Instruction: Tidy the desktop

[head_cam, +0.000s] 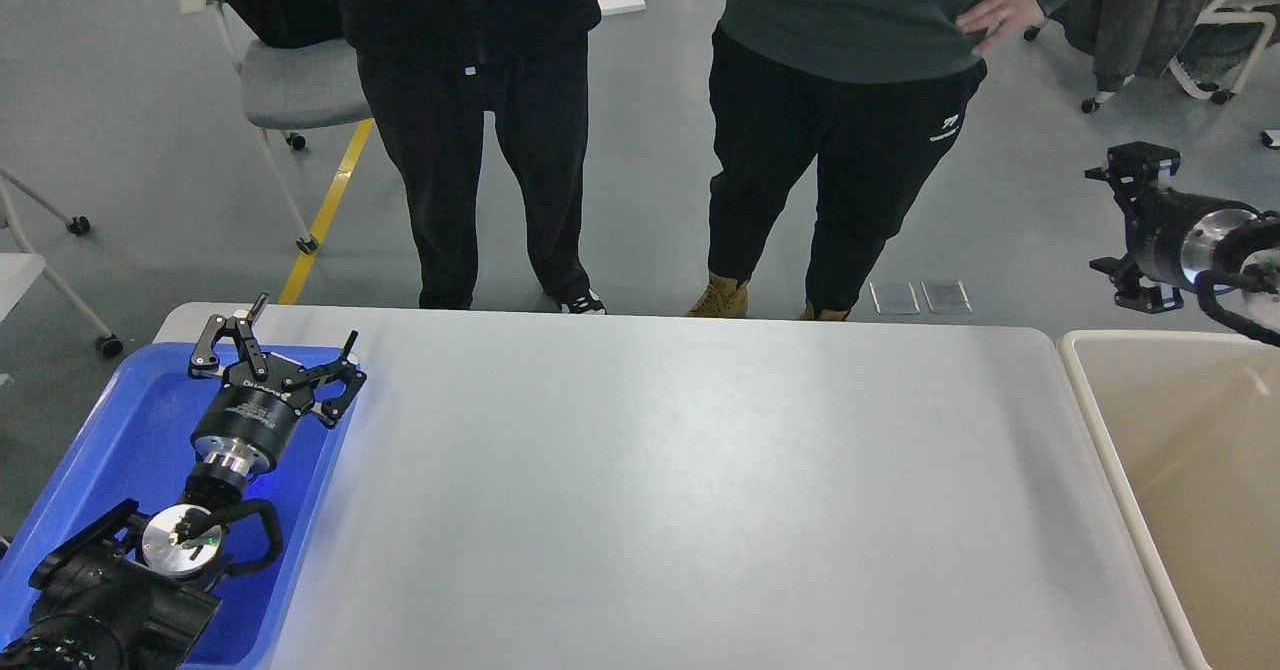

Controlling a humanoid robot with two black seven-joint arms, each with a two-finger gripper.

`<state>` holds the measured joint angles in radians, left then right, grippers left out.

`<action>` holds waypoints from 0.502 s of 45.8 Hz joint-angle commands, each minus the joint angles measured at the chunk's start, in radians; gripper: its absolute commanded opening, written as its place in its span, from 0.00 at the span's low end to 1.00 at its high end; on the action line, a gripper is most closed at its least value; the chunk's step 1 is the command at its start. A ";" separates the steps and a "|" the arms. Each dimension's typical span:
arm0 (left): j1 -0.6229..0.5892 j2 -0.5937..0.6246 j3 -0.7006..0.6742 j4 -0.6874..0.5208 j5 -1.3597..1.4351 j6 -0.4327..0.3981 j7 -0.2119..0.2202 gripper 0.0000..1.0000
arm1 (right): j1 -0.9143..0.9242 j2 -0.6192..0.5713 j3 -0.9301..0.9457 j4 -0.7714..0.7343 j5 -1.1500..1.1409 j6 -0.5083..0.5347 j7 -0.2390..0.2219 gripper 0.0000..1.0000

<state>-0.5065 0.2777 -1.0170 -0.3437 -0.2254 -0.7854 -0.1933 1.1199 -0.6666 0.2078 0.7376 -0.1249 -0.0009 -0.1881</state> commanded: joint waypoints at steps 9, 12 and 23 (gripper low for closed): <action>0.000 0.000 0.000 0.000 0.000 0.000 0.000 1.00 | -0.120 0.262 0.404 -0.006 0.045 -0.001 0.039 1.00; -0.001 0.000 0.000 0.000 0.000 0.000 0.000 1.00 | -0.143 0.289 0.418 -0.010 0.045 0.004 0.084 1.00; -0.001 0.000 0.000 0.000 0.000 0.000 0.000 1.00 | -0.195 0.337 0.438 -0.012 0.243 0.024 0.139 1.00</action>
<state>-0.5071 0.2776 -1.0173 -0.3436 -0.2255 -0.7854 -0.1933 0.9828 -0.4013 0.5808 0.7295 -0.0418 0.0065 -0.0991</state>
